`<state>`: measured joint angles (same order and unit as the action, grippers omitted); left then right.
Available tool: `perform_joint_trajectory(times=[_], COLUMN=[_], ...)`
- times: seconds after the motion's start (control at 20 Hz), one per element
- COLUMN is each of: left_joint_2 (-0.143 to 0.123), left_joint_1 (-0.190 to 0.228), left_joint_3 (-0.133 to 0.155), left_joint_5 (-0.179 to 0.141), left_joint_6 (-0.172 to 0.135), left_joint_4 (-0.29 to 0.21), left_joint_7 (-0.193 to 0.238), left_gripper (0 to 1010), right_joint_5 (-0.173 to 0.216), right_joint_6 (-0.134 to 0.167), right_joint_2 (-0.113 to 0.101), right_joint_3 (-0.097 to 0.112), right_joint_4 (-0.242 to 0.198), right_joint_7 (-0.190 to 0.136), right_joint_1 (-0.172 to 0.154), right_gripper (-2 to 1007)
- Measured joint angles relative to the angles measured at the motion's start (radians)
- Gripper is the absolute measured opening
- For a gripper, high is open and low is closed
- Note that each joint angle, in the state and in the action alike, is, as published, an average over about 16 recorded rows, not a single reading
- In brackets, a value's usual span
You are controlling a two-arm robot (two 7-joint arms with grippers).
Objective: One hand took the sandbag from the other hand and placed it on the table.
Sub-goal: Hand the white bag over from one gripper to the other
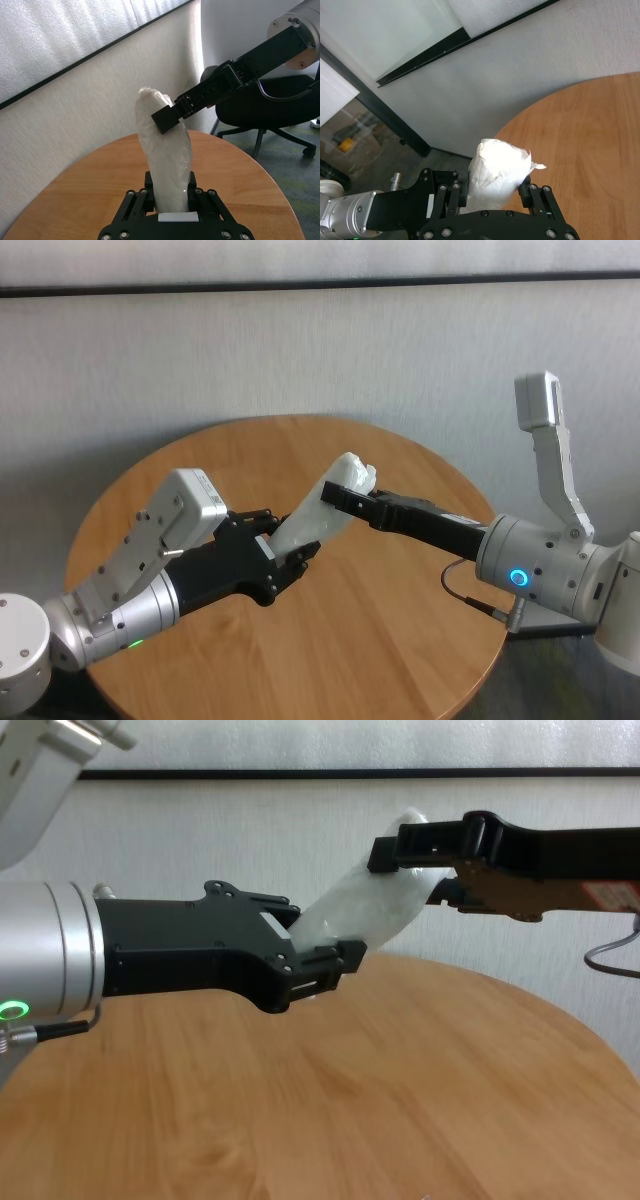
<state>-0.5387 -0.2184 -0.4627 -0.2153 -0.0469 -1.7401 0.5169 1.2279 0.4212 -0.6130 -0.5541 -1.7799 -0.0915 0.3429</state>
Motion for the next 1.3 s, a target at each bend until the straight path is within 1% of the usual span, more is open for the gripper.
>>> perform_joint_trajectory(times=[0.2, 1.3], left_joint_2=[0.0, 0.0], left_joint_1=[0.0, 0.0], left_joint_3=[0.0, 0.0], left_joint_5=[0.0, 0.0], left_joint_6=[0.0, 0.0], left_joint_4=[0.0, 0.0], left_joint_7=[0.0, 0.0], left_gripper=[374, 374], right_joint_5=[0.0, 0.001], right_joint_6=[0.0, 0.002], right_joint_2=[0.0, 0.001], right_joint_3=[0.0, 0.0], right_joint_4=[0.0, 0.0], right_joint_7=[0.0, -0.001], right_joint_1=[0.0, 0.0], right_gripper=[573, 572])
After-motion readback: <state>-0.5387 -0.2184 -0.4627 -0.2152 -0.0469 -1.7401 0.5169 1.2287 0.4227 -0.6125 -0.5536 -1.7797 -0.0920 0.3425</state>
